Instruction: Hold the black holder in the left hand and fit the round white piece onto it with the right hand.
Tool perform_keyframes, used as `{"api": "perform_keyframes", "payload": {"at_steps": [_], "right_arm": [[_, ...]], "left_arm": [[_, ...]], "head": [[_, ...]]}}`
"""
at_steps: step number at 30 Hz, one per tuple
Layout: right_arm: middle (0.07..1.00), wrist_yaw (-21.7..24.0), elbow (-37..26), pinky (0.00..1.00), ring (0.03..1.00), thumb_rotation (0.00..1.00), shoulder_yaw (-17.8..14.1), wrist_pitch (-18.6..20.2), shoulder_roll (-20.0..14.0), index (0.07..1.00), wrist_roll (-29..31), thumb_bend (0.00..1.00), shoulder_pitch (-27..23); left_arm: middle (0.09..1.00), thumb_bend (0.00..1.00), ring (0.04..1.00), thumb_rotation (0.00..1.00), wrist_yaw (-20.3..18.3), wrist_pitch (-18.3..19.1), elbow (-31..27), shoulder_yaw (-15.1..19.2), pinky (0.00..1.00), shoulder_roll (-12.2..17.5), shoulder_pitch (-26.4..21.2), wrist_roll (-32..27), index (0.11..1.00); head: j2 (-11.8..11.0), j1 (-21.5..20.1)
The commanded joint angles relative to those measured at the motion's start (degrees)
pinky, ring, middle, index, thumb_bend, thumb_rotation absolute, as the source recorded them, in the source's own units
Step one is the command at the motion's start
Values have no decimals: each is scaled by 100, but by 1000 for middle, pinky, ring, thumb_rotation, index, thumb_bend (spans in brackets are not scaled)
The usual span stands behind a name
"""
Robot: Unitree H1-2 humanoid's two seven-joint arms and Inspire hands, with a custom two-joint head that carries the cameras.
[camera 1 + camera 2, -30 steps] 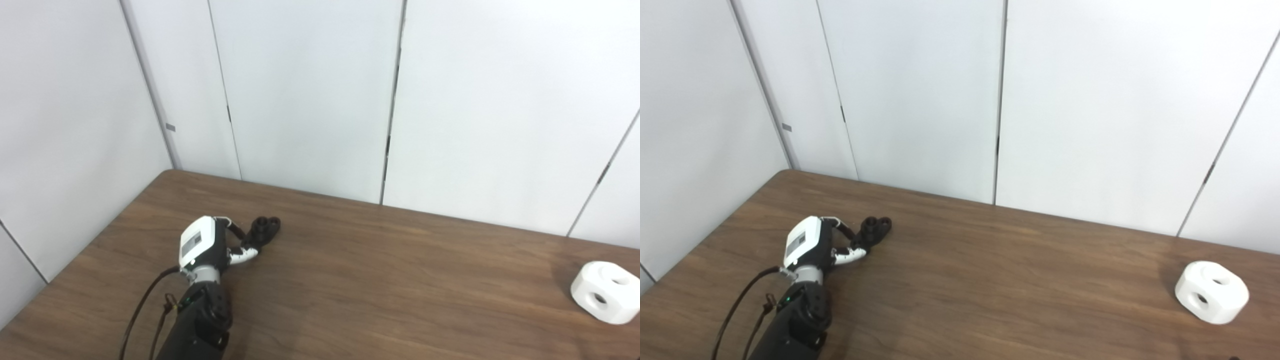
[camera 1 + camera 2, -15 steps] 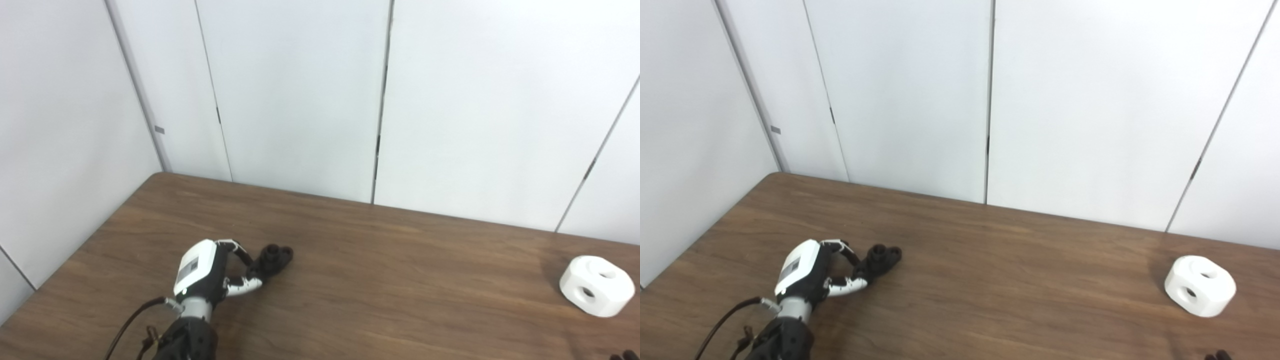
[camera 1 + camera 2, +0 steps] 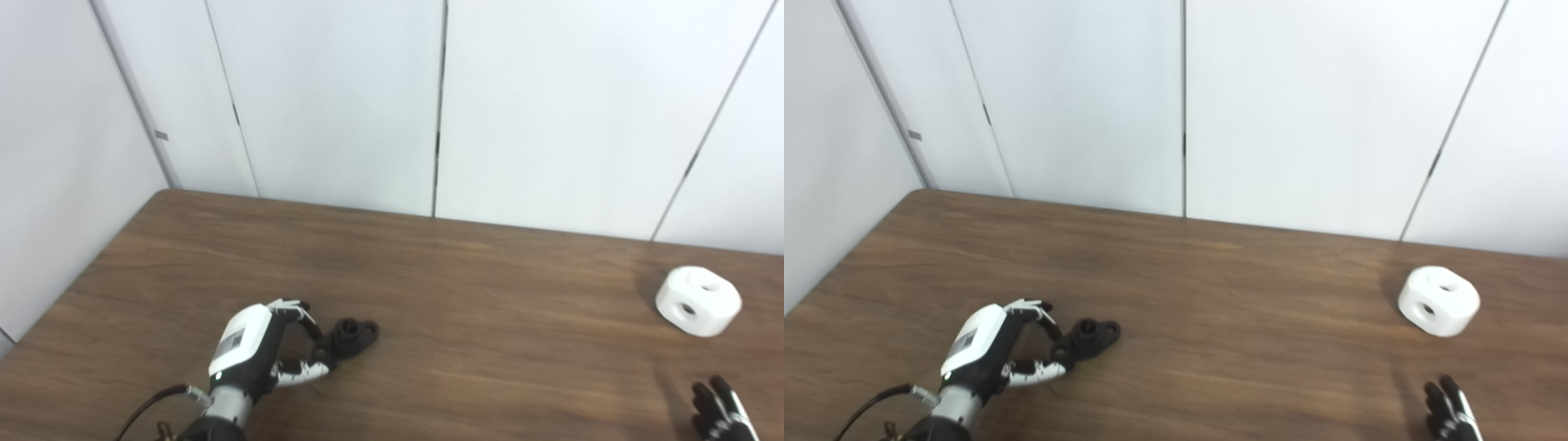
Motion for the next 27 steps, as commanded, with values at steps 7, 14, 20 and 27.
{"api": "perform_keyframes", "payload": {"at_steps": [7,14,20,27], "right_arm": [[943,-157,-159,1000,970,957,171,175,170,959,-142,599,125],[933,-248,-329,1000,963,952,286,258,142,960,-284,548,101],[927,-373,-459,966,948,935,399,410,187,953,-469,570,129],[914,-473,-561,983,941,929,531,530,242,945,-589,577,147]], "left_arm": [[807,517,892,43,57,-759,-312,-320,923,-70,322,240,486],[816,517,891,43,-202,-999,-313,-722,921,-153,431,382,486],[814,516,886,43,-192,-1243,-230,-1141,903,-292,633,694,487],[821,515,892,42,-194,-1442,-121,-1380,907,-313,664,929,488]], "head": [[227,-107],[389,-331],[452,-577],[489,-892]]}}
